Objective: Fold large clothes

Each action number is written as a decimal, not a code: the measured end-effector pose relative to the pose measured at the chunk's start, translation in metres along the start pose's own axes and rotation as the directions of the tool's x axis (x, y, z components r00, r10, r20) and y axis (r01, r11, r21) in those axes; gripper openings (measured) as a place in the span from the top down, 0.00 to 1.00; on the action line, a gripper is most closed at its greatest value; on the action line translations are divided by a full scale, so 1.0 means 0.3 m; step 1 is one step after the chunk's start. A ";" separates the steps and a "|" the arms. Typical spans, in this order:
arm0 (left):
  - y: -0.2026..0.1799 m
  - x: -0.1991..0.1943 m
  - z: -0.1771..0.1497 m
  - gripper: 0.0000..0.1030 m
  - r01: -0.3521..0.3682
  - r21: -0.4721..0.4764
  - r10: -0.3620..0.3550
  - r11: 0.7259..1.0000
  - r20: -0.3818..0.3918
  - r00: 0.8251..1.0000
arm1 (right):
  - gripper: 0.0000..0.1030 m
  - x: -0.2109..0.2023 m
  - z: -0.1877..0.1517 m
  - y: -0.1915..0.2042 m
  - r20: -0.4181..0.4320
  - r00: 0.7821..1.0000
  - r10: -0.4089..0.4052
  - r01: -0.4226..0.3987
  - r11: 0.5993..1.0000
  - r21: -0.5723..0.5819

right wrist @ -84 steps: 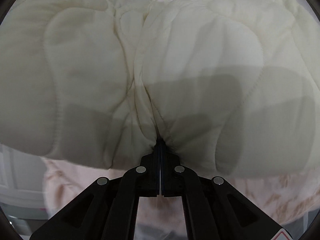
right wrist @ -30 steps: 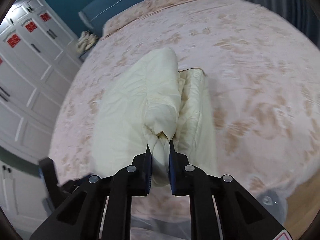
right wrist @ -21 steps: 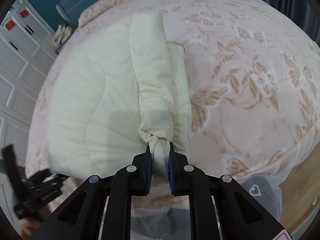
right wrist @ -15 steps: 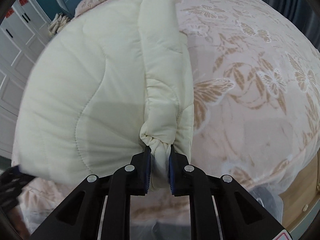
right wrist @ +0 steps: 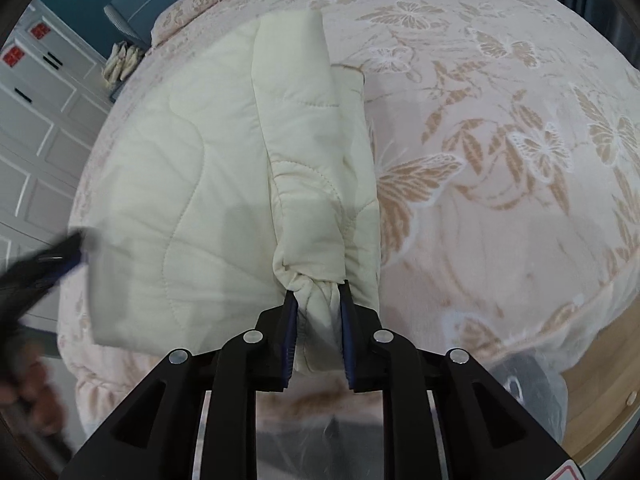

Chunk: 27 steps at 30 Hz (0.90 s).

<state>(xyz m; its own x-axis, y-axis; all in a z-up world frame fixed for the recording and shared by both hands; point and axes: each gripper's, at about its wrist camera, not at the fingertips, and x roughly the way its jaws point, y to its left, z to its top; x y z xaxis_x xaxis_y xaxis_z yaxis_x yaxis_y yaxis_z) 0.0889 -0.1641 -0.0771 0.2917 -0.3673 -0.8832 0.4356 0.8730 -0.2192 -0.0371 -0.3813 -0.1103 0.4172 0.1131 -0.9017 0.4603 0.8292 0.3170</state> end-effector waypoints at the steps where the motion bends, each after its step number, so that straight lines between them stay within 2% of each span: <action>1: -0.011 0.023 -0.007 0.33 -0.041 0.014 0.041 0.999 0.003 0.999 | 0.80 -0.025 -0.004 0.005 0.009 1.000 0.004 -0.004 1.000 0.003; 2: -0.019 0.034 -0.013 0.33 -0.064 0.027 0.064 0.998 0.009 0.998 | 0.79 -0.051 -0.008 0.011 0.018 1.000 0.012 -0.012 1.000 0.007; 5: -0.013 0.036 -0.021 0.33 -0.064 0.011 0.064 0.998 0.016 0.998 | 0.78 -0.165 0.000 0.030 0.087 0.996 0.011 -0.013 1.000 0.021; 7: -0.006 0.037 -0.021 0.32 -0.060 0.006 0.060 0.998 0.011 0.998 | 0.77 -0.254 0.020 0.076 0.171 0.985 0.015 -0.015 1.000 -0.001; 10: -0.007 0.037 -0.018 0.32 -0.067 0.005 0.067 0.998 0.009 0.998 | 0.78 -0.281 0.061 0.156 0.199 0.979 0.048 -0.037 0.998 -0.060; 11: -0.007 0.038 -0.017 0.32 -0.070 0.005 0.070 0.998 0.008 0.998 | 0.79 -0.274 0.067 0.175 0.199 0.979 0.039 -0.024 0.997 -0.076; 13: -0.009 0.038 -0.020 0.32 -0.079 0.003 0.079 0.997 0.008 0.997 | 0.79 -0.217 0.089 0.220 0.195 0.980 -0.039 0.064 0.990 -0.124; 19: -0.008 0.047 -0.022 0.31 -0.083 0.005 0.083 0.997 0.001 0.997 | 0.88 -0.033 0.096 0.207 0.096 0.987 -0.130 0.142 0.981 -0.129; 27: -0.011 0.051 -0.046 0.30 -0.077 0.023 0.077 0.997 0.001 0.997 | 0.93 0.089 0.071 0.139 0.031 0.992 -0.126 0.128 0.986 -0.104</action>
<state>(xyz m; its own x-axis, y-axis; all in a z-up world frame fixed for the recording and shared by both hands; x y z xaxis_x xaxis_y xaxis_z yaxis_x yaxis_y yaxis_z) 0.0801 -0.1683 -0.0956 0.3249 -0.2990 -0.8972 0.4309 0.8913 -0.1410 0.0099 -0.3553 -0.1148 0.3804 -0.0092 -0.9248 0.4261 0.8892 0.1664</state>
